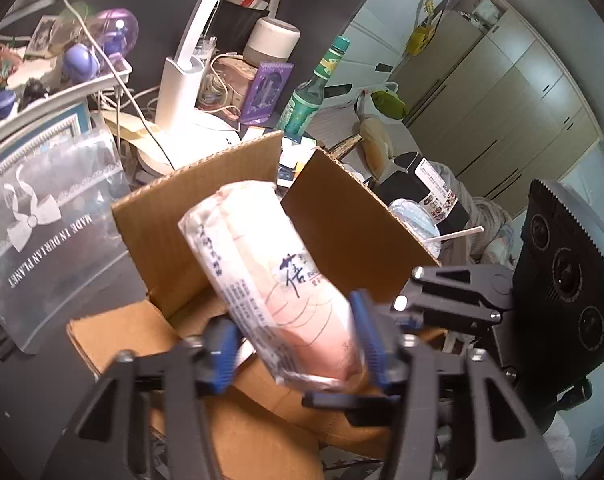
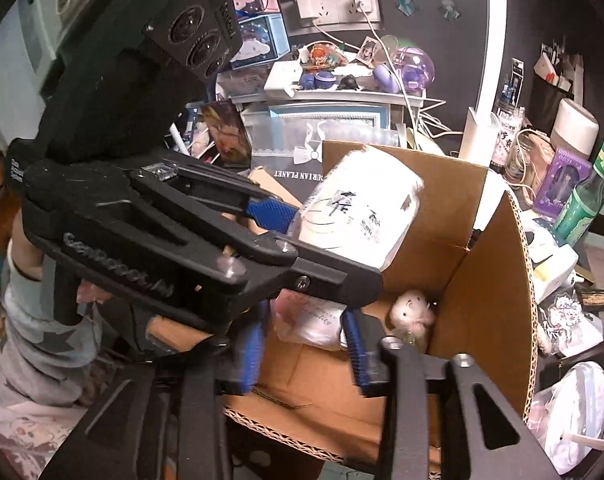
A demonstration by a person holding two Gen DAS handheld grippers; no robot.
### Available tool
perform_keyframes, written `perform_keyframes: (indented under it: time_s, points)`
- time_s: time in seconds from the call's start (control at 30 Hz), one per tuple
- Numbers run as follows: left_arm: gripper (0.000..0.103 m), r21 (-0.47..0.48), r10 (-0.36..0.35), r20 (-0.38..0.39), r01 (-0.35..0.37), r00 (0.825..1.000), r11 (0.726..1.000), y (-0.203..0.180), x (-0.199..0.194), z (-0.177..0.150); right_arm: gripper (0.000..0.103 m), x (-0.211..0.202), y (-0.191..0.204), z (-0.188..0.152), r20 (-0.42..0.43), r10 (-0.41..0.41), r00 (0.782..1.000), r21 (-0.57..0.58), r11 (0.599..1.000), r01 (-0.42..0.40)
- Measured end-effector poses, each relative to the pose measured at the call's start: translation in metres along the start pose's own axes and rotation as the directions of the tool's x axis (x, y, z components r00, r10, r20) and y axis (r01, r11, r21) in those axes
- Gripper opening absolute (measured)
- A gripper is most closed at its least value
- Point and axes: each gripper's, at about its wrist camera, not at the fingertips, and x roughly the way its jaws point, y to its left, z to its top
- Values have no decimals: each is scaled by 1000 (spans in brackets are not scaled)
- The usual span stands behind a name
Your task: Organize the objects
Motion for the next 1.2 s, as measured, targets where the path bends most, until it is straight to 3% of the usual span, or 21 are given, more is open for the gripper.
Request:
perform_keyframes:
  time_s: [0.07, 0.1, 0.27, 0.43, 0.63, 0.83, 0.93, 1.03, 1.2]
  points:
    - [68, 17, 15, 2, -15, 1000, 1000, -2, -1, 0, 58, -1, 0, 0, 6, -20, 1000, -4, 1000, 20]
    - [70, 22, 20, 3, -20, 1000, 1000, -3, -1, 0, 59, -2, 0, 1, 11, -24, 1000, -5, 1000, 24]
    - [77, 24, 12, 15, -12, 1000, 1000, -3, -7, 0, 59, -7, -2, 3, 28, -42, 999, 1, 999, 42]
    - [78, 24, 23, 26, -23, 999, 999, -1, -16, -4, 59, -9, 0, 4, 38, -46, 998, 0, 999, 46]
    - [83, 33, 57, 101, -61, 993, 998, 6, -57, -21, 59, -15, 28, 10, 109, -4, 994, -46, 999, 9]
    - [90, 16, 138, 231, -145, 963, 989, 25, -124, -60, 59, -10, 94, 17, 169, 61, 984, -190, 981, -28]
    - [100, -10, 176, 286, -181, 942, 983, 36, -149, -89, 59, -2, 126, 14, 184, 132, 974, -244, 966, -85]
    - [100, -41, 194, 320, -191, 927, 981, 48, -162, -115, 59, 16, 154, 7, 157, 189, 969, -275, 951, -141]
    - [102, -101, 232, 382, -209, 895, 973, 69, -172, -160, 59, 49, 185, -14, 79, 214, 974, -285, 941, -183]
